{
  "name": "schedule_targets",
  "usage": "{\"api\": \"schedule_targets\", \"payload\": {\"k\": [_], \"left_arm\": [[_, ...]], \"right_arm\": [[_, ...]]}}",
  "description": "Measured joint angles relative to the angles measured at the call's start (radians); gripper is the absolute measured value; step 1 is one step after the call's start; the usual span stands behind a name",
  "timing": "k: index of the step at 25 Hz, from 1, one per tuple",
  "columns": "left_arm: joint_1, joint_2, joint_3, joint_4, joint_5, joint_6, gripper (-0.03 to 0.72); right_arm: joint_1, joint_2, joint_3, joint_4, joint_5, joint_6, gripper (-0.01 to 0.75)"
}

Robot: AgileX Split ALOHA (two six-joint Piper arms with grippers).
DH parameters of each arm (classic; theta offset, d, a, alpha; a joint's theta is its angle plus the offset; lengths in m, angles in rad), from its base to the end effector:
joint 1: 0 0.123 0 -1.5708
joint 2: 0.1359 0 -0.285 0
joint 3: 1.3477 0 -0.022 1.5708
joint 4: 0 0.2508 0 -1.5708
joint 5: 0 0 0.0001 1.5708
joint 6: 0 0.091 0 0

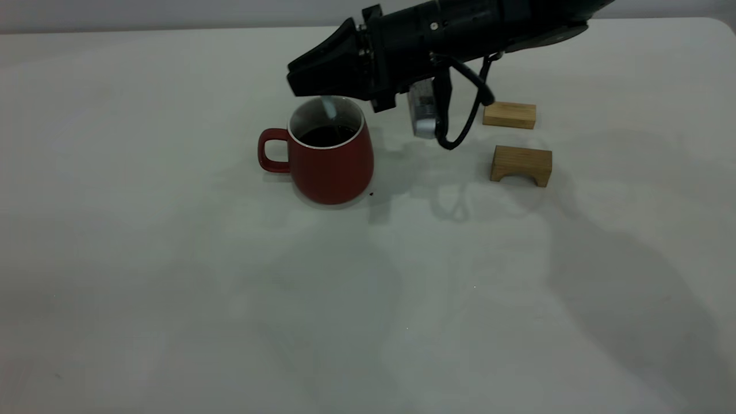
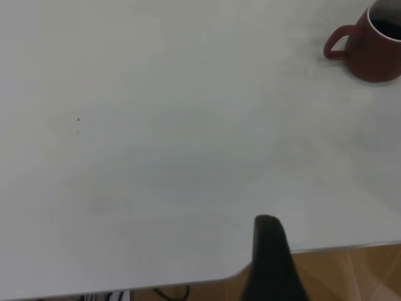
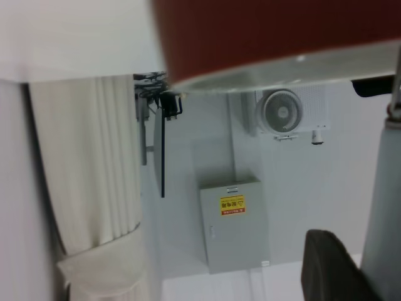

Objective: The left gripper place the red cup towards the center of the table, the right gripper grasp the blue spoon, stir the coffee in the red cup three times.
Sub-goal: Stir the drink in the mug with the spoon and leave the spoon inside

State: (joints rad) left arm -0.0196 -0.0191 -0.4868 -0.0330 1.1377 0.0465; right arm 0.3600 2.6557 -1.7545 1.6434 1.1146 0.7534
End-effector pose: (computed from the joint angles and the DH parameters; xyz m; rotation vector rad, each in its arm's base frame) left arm -0.0097 -0.0025 0.2674 0.0731 2.1137 -0.0239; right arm 0.4277 0.2481 0.0285 -1.3998 -1.4381 -1.0968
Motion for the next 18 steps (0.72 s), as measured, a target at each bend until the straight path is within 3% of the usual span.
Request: {"api": "schedule_targets", "payload": {"k": [5, 9, 13, 18], "left_arm": [[0.000, 0.000, 0.000, 0.000, 0.000, 0.000, 0.585], [0.000, 0.000, 0.000, 0.000, 0.000, 0.000, 0.585], [0.000, 0.000, 0.000, 0.000, 0.000, 0.000, 0.585], [0.000, 0.000, 0.000, 0.000, 0.000, 0.000, 0.585]], "right_arm": [[0.050, 0.001, 0.000, 0.096, -0.034, -0.282, 0.129], [0.044, 0.003, 0.000, 0.109, -0.051, -0.428, 0.129], [0.018, 0.003, 0.000, 0.080, -0.051, -0.343, 0.129], [0.000, 0.003, -0.001, 0.033, -0.054, -0.066, 0.129]]}}
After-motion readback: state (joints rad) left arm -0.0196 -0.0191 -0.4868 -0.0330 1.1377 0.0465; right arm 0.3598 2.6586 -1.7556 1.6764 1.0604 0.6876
